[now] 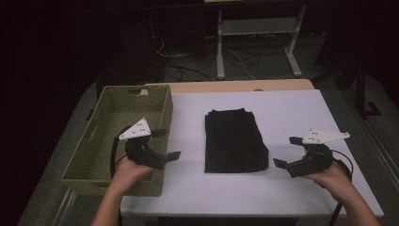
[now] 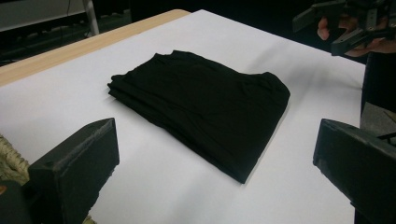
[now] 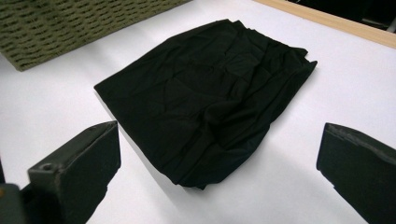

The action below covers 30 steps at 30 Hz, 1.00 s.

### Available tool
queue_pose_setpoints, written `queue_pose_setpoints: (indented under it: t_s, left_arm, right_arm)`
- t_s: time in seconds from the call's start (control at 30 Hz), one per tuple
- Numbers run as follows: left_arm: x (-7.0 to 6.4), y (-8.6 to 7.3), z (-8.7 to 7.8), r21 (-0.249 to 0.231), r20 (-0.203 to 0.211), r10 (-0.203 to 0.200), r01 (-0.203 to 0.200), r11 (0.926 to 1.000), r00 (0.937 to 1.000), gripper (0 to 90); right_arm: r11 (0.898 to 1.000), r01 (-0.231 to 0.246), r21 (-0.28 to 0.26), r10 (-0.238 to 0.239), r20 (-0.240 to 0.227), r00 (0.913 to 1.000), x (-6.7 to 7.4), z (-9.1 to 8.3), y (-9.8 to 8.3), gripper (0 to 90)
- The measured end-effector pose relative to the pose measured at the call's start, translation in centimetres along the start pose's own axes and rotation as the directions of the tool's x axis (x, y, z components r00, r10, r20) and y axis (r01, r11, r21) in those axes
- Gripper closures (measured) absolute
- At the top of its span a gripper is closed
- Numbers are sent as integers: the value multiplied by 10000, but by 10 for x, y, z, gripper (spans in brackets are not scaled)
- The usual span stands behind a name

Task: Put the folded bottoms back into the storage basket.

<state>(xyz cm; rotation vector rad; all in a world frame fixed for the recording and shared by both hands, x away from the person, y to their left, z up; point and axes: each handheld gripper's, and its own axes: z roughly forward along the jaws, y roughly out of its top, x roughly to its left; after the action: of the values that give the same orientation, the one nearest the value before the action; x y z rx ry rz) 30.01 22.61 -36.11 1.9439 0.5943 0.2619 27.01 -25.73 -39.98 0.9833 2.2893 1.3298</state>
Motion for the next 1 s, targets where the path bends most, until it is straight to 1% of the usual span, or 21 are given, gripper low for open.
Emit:
queue_pose_setpoints:
  t_s: [0.33,0.43,0.57,0.7,0.83,1.0]
  left_arm:
    - [-1,0,1,32,-56,83,-83,10000,9999,4]
    - [-1,0,1,-2,-79,34,-34,10000,10000,4]
    - [-1,0,1,61,-126,93,-93,9999,9999,4]
    - [-1,0,2,69,-121,86,-85,9999,9999,4]
    - [-3,0,3,106,-65,201,-200,9997,9998,4]
    - [-2,0,2,42,-47,162,-161,9999,9999,4]
  right_arm:
    - [9999,-92,-102,93,10,10000,1,-3,0,0]
    - [9999,-97,-119,96,-80,9999,1,-4,-2,0]
    - [9998,-108,-171,106,-140,9998,0,-4,-1,0]
    - [9997,-160,-210,157,-126,9998,3,-4,-4,0]
    - [9998,-183,-66,182,-118,9998,5,0,-9,0]
    - [9995,-262,-173,261,-77,9996,6,2,-11,0]
